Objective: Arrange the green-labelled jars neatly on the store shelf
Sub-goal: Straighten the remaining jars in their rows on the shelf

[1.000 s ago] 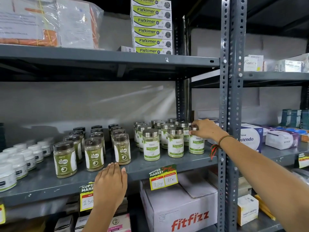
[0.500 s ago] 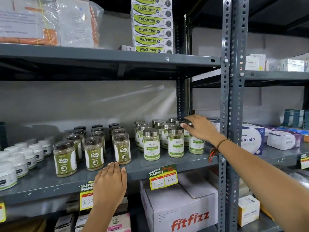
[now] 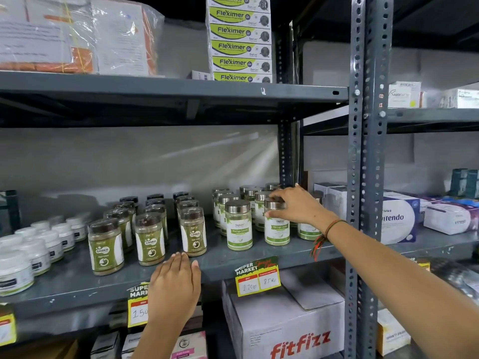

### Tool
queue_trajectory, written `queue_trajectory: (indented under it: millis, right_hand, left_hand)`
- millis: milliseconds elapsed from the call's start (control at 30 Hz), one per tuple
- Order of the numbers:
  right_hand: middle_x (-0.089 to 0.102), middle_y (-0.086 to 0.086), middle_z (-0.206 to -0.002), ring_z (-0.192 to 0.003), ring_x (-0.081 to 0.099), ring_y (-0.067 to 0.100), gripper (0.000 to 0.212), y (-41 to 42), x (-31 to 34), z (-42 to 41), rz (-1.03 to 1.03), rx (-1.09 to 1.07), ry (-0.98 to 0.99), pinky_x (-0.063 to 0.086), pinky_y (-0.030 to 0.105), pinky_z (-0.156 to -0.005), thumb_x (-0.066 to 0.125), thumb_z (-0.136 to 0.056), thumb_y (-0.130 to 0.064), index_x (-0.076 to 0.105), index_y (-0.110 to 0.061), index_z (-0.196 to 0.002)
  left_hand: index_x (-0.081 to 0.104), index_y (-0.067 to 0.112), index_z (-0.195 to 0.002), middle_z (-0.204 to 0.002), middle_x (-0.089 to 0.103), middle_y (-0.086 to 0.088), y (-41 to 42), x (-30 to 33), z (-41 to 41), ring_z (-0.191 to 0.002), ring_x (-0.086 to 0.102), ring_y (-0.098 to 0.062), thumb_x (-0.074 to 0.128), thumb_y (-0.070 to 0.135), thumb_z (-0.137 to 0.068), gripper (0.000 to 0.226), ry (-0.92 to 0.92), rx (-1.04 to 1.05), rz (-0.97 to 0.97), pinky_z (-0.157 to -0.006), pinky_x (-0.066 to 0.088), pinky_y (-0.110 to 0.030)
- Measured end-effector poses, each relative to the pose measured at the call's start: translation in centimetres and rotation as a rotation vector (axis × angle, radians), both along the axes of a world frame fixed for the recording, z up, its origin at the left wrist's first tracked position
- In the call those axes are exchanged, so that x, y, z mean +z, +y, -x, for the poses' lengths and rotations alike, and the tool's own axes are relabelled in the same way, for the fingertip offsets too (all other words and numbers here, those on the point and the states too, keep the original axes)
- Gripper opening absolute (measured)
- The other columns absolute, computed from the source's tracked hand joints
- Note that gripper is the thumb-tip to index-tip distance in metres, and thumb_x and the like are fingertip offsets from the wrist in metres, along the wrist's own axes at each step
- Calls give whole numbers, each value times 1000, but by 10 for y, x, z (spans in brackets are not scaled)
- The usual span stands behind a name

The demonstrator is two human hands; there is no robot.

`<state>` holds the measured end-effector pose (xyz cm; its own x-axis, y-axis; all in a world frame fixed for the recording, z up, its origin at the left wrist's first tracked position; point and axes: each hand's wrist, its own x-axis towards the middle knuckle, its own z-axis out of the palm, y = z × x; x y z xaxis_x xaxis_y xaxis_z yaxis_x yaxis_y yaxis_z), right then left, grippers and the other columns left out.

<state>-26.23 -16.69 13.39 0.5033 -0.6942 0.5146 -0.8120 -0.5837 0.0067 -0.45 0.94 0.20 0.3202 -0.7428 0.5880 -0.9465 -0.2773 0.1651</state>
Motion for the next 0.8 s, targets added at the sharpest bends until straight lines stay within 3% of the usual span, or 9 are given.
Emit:
queue_trajectory:
  millis: [167,333,500,633,800]
  right_hand:
    - [68,4,-120,-115,61,24,74,2,0,-2,-10,4,-8,32,47,-114,61,-79,-68,55,-23,-137]
    - [55,6,-141,-129,51,24,83,10,3,-12,92,-27,-37,20,53,-118,48,-82,-75,46,-20,-145]
    - [58,4,-139,-126,53,23,73,35,15,-63,233,202,-186,36,46,-111,46,-88,-69,51,-20,-142]
    - [50,4,-145,-131,47,22,65,53,15,-117,51,364,-88,41,44,-107,53,-90,-58,44,-24,-145]
    - [39,11,-153,-138,40,29,71,54,4,-163,-121,360,100,35,42,-113,59,-92,-45,34,-18,-152]
  left_hand:
    - [68,0,-108,-110,72,-17,-1,-1,-1,-107,66,-27,23,39,-90,62,-5,-2,10,-96,51,-43]
    - [67,1,-109,-111,72,-17,-1,-1,-1,-107,65,-27,23,39,-91,62,-3,-9,15,-97,51,-43]
    - [64,5,-116,-119,68,-13,-4,-1,-3,-114,61,-24,18,42,-92,64,-5,-12,23,-102,47,-40]
    - [59,5,-123,-127,64,-13,-6,-1,-3,-121,56,-23,20,40,-93,60,-16,-16,33,-108,42,-38]
    - [45,7,-136,-142,51,-10,-6,-4,-3,-135,41,-21,13,44,-95,63,-7,17,11,-116,28,-35]
